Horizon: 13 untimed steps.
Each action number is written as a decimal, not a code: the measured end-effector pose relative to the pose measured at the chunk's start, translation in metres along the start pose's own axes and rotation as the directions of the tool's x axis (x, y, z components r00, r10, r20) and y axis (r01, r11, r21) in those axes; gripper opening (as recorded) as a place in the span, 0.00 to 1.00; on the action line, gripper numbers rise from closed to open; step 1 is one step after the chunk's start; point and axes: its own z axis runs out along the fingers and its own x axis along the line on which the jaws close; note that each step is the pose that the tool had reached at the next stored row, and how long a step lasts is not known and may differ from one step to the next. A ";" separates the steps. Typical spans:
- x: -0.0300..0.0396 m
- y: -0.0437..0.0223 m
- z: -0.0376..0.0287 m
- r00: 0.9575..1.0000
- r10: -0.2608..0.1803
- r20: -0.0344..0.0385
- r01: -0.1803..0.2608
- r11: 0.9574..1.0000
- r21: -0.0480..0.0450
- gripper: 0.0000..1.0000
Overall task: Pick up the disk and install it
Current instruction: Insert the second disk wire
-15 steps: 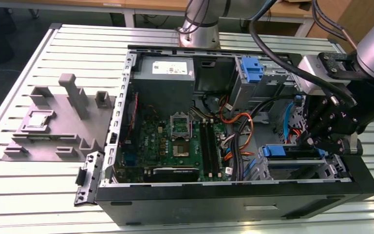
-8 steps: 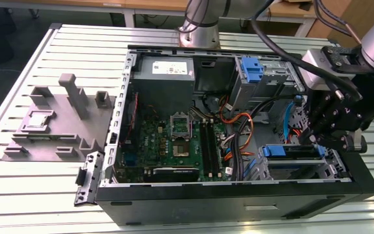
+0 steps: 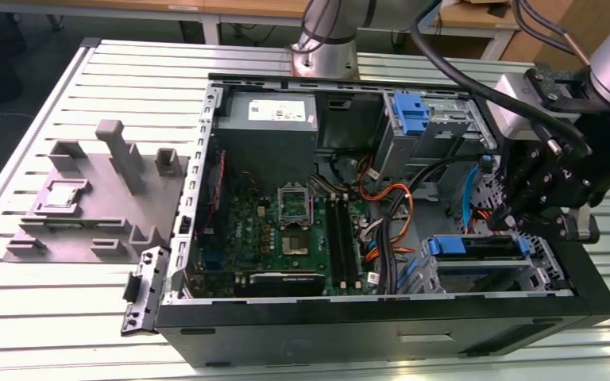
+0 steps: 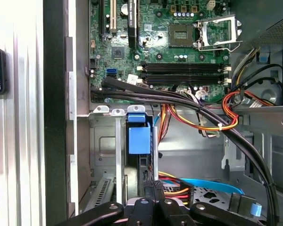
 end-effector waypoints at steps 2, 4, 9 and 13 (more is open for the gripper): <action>-0.0018 0.0004 0.0001 1.000 0.000 0.000 0.000 1.000 0.000 0.10; -0.0030 0.0010 0.0001 1.000 0.000 0.001 0.000 1.000 0.000 0.10; -0.0041 0.0049 0.0005 1.000 0.000 0.001 0.000 1.000 0.000 0.10; -0.0054 0.0055 -0.0001 1.000 0.000 0.000 0.000 1.000 0.000 0.10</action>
